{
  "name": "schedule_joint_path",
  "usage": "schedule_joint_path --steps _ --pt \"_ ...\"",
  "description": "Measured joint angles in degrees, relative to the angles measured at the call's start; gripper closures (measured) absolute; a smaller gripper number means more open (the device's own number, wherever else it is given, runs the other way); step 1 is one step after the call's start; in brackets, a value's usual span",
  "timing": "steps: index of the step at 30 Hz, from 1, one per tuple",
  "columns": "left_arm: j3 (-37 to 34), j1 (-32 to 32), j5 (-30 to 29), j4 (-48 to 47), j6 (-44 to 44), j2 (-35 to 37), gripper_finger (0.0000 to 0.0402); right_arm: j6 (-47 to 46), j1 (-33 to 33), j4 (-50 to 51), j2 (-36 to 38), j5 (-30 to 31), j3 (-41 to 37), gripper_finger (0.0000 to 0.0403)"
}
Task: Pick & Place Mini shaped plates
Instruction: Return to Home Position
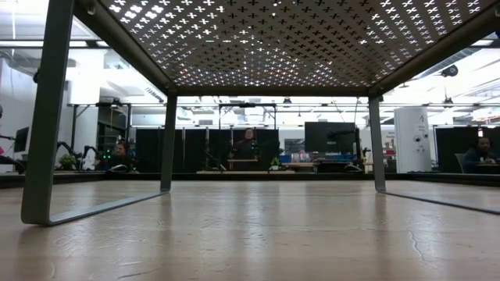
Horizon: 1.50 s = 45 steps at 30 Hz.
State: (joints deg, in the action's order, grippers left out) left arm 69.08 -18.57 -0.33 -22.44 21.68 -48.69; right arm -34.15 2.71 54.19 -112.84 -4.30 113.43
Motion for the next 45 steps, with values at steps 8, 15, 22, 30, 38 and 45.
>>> schedule_joint_path --steps 8,15,22,30,38,45 --pt "-0.7 0.0 12.1 -7.2 -10.0 1.0 0.0401 8.8 -1.5 -3.7 2.0 -0.1 -1.4 0.0394" --pt "-8.2 0.0 20.5 -6.8 -10.8 5.8 0.0401 10.9 -2.7 -12.1 8.6 -0.7 -9.4 0.0394" --pt "-17.9 0.0 17.4 -0.3 -7.6 15.7 0.0401 13.0 -4.2 -21.4 20.1 -0.7 -22.6 0.0394" --pt "-24.8 0.1 14.6 -4.2 1.4 22.8 0.0401 19.5 -6.6 -20.5 32.9 2.6 -31.2 0.0394" --pt "-29.3 0.1 2.8 -3.4 -7.3 29.4 0.0401 19.1 -8.0 -29.4 46.0 6.1 -44.9 0.0394" --pt "-36.5 0.1 2.7 -0.7 -6.8 37.1 0.0401 18.0 -9.0 -41.2 58.6 5.8 -60.5 0.0394"
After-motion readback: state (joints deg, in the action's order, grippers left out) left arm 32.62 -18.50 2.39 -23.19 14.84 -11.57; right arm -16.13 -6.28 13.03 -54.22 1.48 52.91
